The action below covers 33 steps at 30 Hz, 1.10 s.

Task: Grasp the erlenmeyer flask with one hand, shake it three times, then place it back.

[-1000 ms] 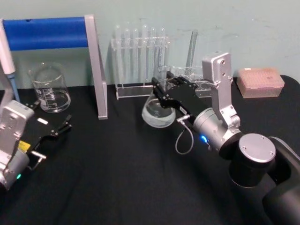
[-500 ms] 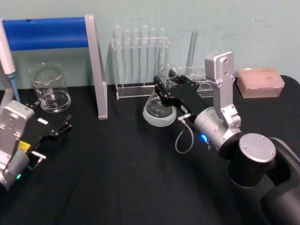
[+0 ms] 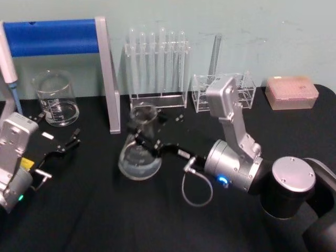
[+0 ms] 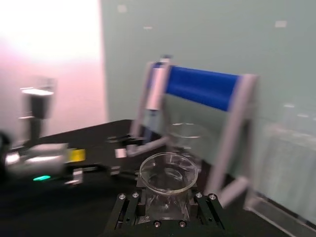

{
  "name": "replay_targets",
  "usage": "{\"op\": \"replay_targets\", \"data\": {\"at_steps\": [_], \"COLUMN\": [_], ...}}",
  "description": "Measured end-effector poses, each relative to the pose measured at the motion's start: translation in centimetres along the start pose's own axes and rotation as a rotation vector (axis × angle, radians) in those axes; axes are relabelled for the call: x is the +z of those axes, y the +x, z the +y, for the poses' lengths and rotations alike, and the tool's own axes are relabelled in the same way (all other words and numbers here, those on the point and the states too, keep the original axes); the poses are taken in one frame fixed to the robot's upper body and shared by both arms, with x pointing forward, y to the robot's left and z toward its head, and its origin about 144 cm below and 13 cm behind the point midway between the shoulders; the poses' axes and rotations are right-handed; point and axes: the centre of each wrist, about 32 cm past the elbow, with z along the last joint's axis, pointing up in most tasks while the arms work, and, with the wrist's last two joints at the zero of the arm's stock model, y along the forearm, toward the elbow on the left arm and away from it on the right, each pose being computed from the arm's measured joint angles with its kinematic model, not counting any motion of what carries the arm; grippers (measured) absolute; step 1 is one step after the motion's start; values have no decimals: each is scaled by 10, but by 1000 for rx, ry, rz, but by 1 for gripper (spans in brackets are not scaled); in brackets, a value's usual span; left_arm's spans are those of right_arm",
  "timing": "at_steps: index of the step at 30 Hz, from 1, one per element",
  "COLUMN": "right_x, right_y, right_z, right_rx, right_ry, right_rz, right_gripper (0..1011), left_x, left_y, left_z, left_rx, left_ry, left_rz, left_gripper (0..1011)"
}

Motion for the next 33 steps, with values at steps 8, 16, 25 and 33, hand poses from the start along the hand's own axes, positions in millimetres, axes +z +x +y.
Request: {"op": "replay_targets", "data": {"at_steps": [8, 16, 25, 33], "right_x": [3, 4, 5, 5], "right_y": [-6, -5, -5, -5], "right_z": [-7, -9, -11, -10], "right_rx": [264, 390, 477, 488], "right_ry": [-21, -29, -36, -38], "right_rz": [-28, -32, -43, -40], "right_gripper": [449, 449, 449, 449], "left_x": [0, 0, 0, 0], "left_y": [0, 0, 0, 0], "left_z": [0, 0, 0, 0], "left_rx": [0, 0, 0, 0], "left_ry": [0, 0, 0, 0], "left_rz": [0, 0, 0, 0], "left_gripper": [1001, 1001, 1001, 1001]}}
